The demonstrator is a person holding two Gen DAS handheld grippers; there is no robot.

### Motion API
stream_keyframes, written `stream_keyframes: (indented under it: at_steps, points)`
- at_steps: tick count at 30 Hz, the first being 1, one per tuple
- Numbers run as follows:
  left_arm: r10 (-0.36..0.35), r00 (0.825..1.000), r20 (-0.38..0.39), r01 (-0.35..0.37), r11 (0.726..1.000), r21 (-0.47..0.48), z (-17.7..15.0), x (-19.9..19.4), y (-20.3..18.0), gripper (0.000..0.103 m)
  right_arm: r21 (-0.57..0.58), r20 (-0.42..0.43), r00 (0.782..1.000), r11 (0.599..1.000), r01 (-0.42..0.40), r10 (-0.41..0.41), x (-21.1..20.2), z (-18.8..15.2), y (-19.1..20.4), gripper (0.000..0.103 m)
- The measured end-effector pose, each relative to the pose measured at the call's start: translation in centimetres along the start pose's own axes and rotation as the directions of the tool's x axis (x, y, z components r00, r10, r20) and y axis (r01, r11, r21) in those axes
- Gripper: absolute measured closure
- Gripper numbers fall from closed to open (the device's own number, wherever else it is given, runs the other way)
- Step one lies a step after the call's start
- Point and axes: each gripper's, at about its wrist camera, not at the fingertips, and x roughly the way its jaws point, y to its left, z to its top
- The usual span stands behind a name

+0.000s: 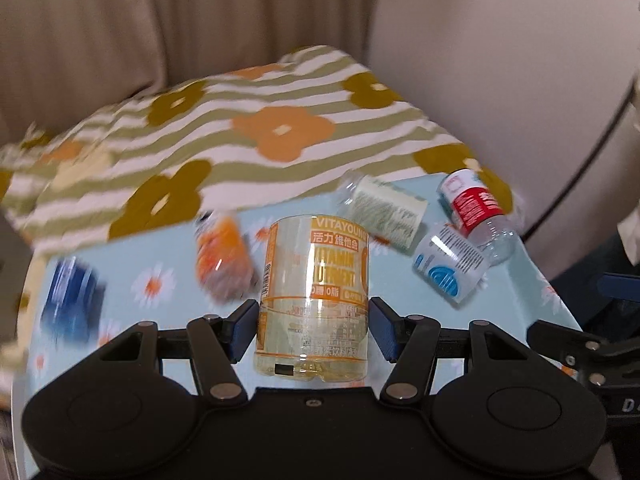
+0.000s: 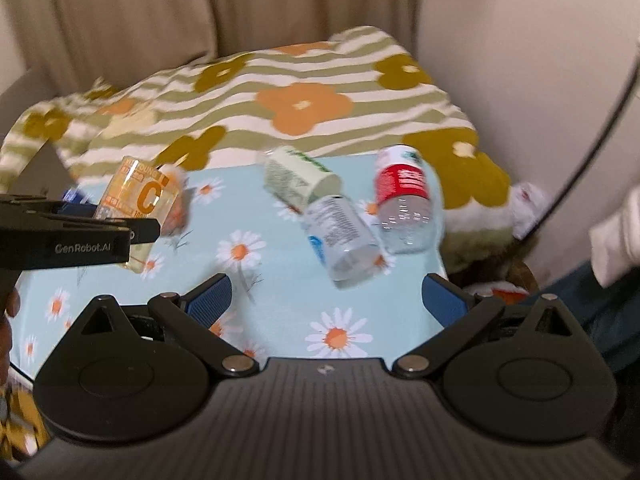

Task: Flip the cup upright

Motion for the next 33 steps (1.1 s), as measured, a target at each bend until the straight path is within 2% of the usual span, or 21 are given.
stream_keyframes:
  at_steps: [7, 11, 19, 30, 31, 32, 33]
  points:
    - [0.063, 0.995, -0.077, -0.073, 0.987, -0.141, -4.6, -0.1, 2.1, 0.039, -0.083, -0.065, 0.995, 0.994, -0.077, 0.072, 2.2, -1.1, 2.1, 0.0]
    - [0.063, 0.988, -0.138, -0.09, 0.976, -0.197, -6.9, 1.3, 3.4, 0.039, -0.11, -0.108, 0.99, 0.988, -0.104, 0.092, 3.4, -2.1, 3.5, 0.0]
    - [0.041, 0.98, -0.195, -0.083, 0.973, -0.216, -8.6, 4.2, 4.5, 0.039, -0.102, -0.178, 0.981, 0.99, -0.096, 0.077, 6.0, -3.7, 4.8, 0.0]
    - [0.014, 0.978, -0.208, -0.052, 0.983, -0.179, -8.8, 5.2, 3.7, 0.038, -0.053, -0.185, 0.981, 0.996, -0.076, 0.065, 6.0, -4.4, 4.6, 0.0]
    - [0.013, 0.978, -0.208, -0.05, 0.984, -0.173, -8.7, 5.2, 3.6, 0.032, -0.05, -0.184, 0.981, 0.996, -0.074, 0.064, 5.9, -4.4, 4.6, 0.0]
    - [0.014, 0.979, -0.204, -0.049, 0.985, -0.167, -8.7, 5.1, 3.6, 0.017, -0.049, -0.183, 0.981, 0.996, -0.072, 0.062, 5.9, -4.4, 4.6, 0.0]
    - [0.021, 0.981, -0.194, -0.054, 0.985, -0.163, -8.7, 4.9, 3.6, 0.011, -0.047, -0.182, 0.982, 0.996, -0.07, 0.06, 5.9, -4.4, 4.6, 0.0]
